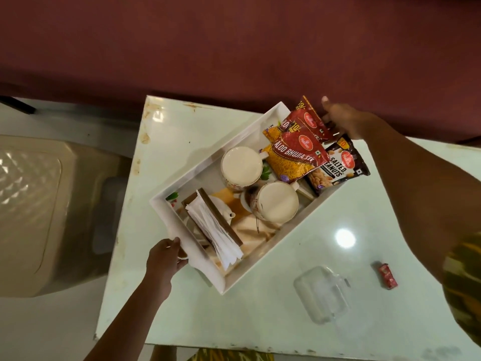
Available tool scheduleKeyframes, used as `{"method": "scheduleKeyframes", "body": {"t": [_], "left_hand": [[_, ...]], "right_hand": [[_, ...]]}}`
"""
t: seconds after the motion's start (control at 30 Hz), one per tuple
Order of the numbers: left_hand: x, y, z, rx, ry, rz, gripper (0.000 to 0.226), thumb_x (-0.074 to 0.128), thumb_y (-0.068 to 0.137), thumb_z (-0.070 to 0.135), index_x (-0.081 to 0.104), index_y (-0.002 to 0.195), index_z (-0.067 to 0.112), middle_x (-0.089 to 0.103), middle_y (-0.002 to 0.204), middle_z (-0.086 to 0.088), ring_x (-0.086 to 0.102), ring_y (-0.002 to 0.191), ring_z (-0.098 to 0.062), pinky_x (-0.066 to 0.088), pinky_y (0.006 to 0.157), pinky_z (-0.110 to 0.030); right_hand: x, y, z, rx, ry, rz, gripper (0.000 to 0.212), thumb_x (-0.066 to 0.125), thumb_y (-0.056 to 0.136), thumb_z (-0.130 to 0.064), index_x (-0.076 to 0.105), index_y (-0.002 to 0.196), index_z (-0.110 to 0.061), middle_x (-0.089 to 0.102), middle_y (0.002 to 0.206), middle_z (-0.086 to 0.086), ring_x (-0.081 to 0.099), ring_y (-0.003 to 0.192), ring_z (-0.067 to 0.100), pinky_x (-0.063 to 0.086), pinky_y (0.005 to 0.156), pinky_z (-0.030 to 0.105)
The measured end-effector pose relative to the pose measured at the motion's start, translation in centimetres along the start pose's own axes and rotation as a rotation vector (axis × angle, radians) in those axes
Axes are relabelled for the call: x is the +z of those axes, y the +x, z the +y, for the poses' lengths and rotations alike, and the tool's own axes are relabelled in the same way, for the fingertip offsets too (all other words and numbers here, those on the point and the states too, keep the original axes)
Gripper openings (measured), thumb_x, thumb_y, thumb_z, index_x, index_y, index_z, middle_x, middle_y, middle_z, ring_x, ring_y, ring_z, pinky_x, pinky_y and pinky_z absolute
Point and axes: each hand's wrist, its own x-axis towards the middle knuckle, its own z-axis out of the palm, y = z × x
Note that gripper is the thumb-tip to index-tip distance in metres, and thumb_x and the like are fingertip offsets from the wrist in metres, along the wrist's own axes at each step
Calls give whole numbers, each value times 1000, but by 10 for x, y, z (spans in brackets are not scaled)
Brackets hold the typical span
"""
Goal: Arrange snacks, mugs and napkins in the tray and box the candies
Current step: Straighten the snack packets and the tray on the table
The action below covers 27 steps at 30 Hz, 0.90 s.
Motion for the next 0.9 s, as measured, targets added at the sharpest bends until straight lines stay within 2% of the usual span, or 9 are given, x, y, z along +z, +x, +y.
{"method": "scheduleKeyframes", "body": {"t": [0.07, 0.13, 0.23, 0.33, 0.4, 0.5, 0.6, 0.73, 0.9], "left_hand": [[-1, 2, -2, -5, -20, 26, 17, 45, 95, 13, 50, 89, -1, 50, 75, -14, 52, 87, -30, 48, 91, -42], [-2, 4, -2, 6, -38, 48, 16, 47, 94, 14, 51, 92, -1, 51, 74, -13, 52, 85, -28, 48, 89, -42], [-11, 5, -1, 20, -46, 77, 21, 48, 94, 13, 53, 106, -3, 55, 90, -18, 53, 88, -28, 49, 89, -43], [-25, 3, 8, 56, -9, 102, 23, 49, 93, 13, 52, 111, -1, 54, 100, -18, 53, 92, -29, 48, 92, -45], [-35, -3, 18, 90, 9, 102, 19, 48, 94, 14, 53, 108, 2, 54, 94, -16, 53, 87, -27, 49, 88, -44], [-54, -15, 36, 172, 31, 117, 10, 46, 95, 14, 53, 96, 7, 47, 72, -9, 47, 65, -19, 46, 65, -34], [-73, -35, 53, 237, 85, 145, 11, 48, 94, 17, 54, 89, 9, 44, 67, -9, 43, 61, -21, 39, 59, -31], [-89, -64, 72, 324, 162, 150, 22, 46, 94, 18, 52, 74, 12, 43, 65, -10, 39, 55, -21, 32, 53, -29], [-98, -98, 78, 403, 224, 133, 16, 48, 94, 21, 58, 103, 12, 52, 73, -7, 45, 61, -17, 38, 55, -28]], "right_hand": [[0, 0, 1, 26, 62, 2, 55, 26, 95, -51, 56, 98, -6, 61, 102, 13, 57, 89, 29, 48, 76, 40], [-2, -5, 4, 43, 111, -29, 43, 30, 97, -43, 53, 78, -11, 58, 82, 8, 55, 73, 24, 44, 60, 33], [-6, -15, 13, 8, 145, -147, 34, 33, 98, -31, 52, 76, -13, 57, 82, 6, 55, 76, 22, 46, 65, 35], [-8, -32, 24, -23, 191, -157, 24, 37, 97, -19, 54, 80, -12, 59, 85, 6, 57, 80, 20, 48, 65, 33], [-10, -49, 32, -31, 198, -146, 22, 43, 94, -14, 60, 81, -9, 64, 86, 6, 60, 81, 20, 48, 65, 33], [-13, -82, 47, -68, 248, -159, 17, 49, 91, -6, 65, 83, -5, 66, 86, 9, 62, 78, 20, 54, 73, 34], [-14, -123, 62, -68, 338, -96, 21, 49, 88, 7, 66, 83, -6, 69, 71, 2, 67, 59, 11, 57, 55, 22], [-13, -177, 80, -57, 511, -35, 16, 57, 83, 7, 66, 91, -3, 72, 57, -2, 68, 51, 11, 55, 46, 21], [-13, -242, 105, -54, 627, 35, 15, 58, 81, 8, 66, 88, -2, 71, 56, -1, 68, 49, 14, 57, 46, 24]]}}
